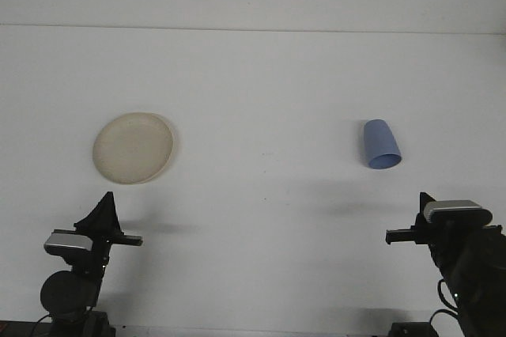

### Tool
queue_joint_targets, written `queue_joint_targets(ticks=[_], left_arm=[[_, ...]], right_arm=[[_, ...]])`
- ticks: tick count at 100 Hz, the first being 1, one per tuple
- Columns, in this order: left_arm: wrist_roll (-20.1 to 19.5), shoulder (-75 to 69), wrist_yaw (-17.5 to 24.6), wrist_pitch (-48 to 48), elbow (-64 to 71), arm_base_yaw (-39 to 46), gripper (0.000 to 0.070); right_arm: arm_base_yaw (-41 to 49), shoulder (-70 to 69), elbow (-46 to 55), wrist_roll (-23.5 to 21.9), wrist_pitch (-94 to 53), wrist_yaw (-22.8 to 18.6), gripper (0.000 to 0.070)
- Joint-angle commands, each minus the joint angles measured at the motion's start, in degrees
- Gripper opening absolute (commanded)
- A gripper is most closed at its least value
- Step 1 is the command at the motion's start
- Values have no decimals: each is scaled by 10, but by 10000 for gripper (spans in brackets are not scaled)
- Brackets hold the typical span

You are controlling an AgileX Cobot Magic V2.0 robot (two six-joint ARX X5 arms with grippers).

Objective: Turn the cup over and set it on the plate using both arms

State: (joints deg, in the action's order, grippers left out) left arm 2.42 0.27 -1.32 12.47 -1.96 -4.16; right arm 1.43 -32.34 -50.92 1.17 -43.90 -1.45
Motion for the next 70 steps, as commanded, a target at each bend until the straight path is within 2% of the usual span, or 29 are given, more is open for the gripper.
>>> queue_joint_targets(ticks=[1, 13, 26, 60, 70], left_arm=[[-4, -1, 0, 7, 11, 0, 12], [-4, -1, 0, 7, 11, 0, 12], [-4, -1, 0, 7, 11, 0, 12], [-4, -1, 0, 7, 11, 0, 12], [-4, -1, 0, 7, 11, 0, 12]], right_arm=[[-2, -21, -17, 5, -23, 0, 0], [-2, -48, -21, -3, -47, 0, 0], [-2, -63, -21, -31, -64, 0, 0], [-2, -62, -21, -30, -62, 0, 0], [-2, -63, -21, -30, -63, 0, 38]])
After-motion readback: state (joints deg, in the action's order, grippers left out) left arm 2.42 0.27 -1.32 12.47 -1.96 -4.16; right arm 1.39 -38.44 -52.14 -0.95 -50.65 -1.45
